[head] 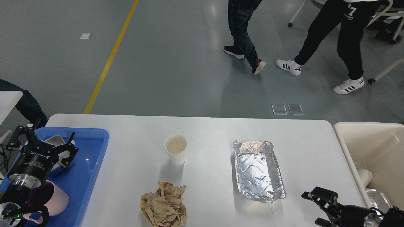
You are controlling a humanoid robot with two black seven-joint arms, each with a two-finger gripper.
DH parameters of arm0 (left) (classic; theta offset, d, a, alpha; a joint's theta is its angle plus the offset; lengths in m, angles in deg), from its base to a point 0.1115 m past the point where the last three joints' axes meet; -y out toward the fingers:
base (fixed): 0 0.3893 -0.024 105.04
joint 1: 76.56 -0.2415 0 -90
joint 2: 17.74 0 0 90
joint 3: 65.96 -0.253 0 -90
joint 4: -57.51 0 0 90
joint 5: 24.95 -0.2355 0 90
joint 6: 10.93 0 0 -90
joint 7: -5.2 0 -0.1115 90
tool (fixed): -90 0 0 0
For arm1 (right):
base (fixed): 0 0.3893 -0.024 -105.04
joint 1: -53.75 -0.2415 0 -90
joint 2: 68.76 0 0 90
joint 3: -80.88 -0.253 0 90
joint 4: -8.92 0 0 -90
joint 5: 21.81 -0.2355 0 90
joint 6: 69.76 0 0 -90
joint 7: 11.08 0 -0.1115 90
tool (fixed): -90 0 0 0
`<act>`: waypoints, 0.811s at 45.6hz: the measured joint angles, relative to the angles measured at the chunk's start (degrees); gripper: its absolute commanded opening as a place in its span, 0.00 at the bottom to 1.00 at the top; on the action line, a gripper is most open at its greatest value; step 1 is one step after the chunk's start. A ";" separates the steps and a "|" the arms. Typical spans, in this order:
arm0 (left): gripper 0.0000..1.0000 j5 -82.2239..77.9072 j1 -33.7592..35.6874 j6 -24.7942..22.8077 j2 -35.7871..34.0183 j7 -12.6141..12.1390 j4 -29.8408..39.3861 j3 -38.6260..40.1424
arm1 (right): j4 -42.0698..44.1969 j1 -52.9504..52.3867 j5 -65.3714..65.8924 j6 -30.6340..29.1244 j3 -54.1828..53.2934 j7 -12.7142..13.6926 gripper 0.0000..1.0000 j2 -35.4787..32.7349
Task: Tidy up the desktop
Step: 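Withdraw the right gripper and bring it down near the foil tray, then grasp the foil tray edge with the right gripper and lift it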
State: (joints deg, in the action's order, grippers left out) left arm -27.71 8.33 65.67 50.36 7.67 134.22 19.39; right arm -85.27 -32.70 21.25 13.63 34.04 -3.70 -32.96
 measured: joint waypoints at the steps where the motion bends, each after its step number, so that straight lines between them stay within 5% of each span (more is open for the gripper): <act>1: 0.97 -0.04 0.04 0.02 -0.01 0.00 0.00 -0.48 | -0.09 0.07 -0.11 0.83 0.00 0.00 1.00 1.07; 18: 0.97 -0.05 0.17 0.13 -0.15 0.00 0.00 -2.05 | -0.76 0.84 -5.04 4.24 -0.08 0.11 1.00 8.77; 37: 0.97 -0.06 0.06 0.22 -0.84 0.00 0.02 -3.26 | -0.45 0.76 -6.30 15.55 0.05 4.81 0.99 19.24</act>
State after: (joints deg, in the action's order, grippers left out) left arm -27.76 8.38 65.89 49.53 7.67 134.24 16.13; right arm -85.72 -31.94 14.95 29.18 34.09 1.11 -13.72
